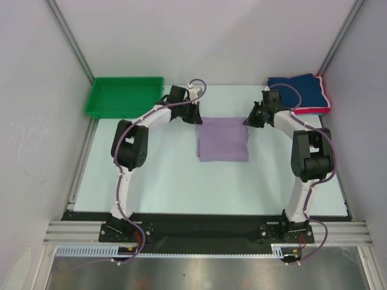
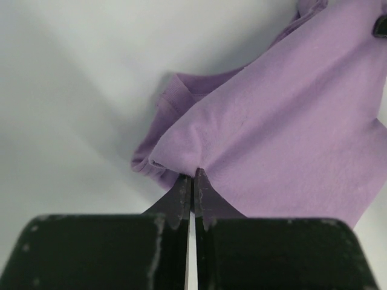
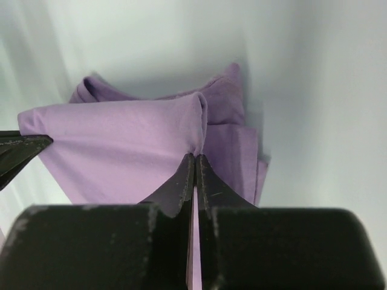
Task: Fold and stack the t-shirts
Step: Fold the tshirt, then neatly place the folded tshirt to the corner
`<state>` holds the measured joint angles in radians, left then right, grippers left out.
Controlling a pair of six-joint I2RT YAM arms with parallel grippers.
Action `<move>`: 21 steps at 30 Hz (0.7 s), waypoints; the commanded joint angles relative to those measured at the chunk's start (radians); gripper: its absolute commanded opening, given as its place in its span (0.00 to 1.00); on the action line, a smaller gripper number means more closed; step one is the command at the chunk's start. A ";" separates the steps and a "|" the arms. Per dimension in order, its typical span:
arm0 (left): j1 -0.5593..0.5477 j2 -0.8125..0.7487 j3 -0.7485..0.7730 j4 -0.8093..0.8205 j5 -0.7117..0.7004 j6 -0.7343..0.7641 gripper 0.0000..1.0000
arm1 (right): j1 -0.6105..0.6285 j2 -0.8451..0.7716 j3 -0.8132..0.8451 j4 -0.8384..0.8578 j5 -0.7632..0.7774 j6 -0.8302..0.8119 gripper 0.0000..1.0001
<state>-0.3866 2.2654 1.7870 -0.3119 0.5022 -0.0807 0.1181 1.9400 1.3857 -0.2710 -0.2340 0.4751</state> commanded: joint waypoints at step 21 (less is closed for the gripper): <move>0.029 -0.004 0.049 -0.082 -0.119 0.061 0.68 | -0.034 0.045 -0.106 0.058 -0.117 0.060 0.71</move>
<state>-0.3630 2.3356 1.8534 -0.3985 0.3943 -0.0399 0.0853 1.9816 1.3098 -0.2737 -0.2733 0.4992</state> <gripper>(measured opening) 0.674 0.720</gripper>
